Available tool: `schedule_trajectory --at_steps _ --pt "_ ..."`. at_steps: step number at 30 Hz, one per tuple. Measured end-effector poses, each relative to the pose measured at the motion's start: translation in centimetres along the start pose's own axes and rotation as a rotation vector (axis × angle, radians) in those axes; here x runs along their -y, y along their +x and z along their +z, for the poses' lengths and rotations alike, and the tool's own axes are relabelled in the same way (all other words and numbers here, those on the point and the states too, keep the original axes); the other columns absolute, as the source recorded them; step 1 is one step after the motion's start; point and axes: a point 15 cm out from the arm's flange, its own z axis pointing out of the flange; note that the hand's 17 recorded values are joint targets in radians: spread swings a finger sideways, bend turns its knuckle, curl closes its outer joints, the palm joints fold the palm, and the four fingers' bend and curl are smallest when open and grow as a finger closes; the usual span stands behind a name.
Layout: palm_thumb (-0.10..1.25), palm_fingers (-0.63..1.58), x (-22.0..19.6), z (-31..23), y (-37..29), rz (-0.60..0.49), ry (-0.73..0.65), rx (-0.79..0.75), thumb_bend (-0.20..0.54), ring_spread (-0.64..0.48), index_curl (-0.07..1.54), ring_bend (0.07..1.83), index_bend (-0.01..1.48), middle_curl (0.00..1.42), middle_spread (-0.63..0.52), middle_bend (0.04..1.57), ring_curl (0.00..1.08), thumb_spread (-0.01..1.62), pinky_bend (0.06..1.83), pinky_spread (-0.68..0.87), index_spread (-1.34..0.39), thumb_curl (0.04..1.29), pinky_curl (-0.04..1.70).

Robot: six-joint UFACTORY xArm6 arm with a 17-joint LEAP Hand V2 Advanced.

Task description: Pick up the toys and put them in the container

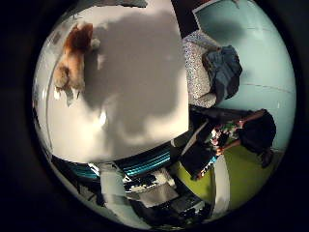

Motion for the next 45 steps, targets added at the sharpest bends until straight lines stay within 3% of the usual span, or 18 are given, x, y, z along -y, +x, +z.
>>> schedule_trajectory --at_steps 14,26,45 --pt "0.40 0.20 0.1 2.7 1.1 0.128 -0.070 0.008 -0.027 0.23 0.26 0.65 0.15 0.34 0.21 0.34 0.22 1.13 0.69 0.47 -0.05 0.30 0.24" --pt "0.39 0.18 1.8 3.2 1.4 0.209 -0.049 0.004 -0.022 0.27 0.27 0.64 0.15 0.34 0.23 0.36 0.21 1.12 0.69 0.49 0.01 0.29 0.23" --pt "0.30 0.20 2.4 6.9 -1.3 0.177 -0.144 -0.013 -0.024 0.26 0.27 0.65 0.15 0.34 0.23 0.39 0.20 1.08 0.68 0.49 0.02 0.28 0.21"
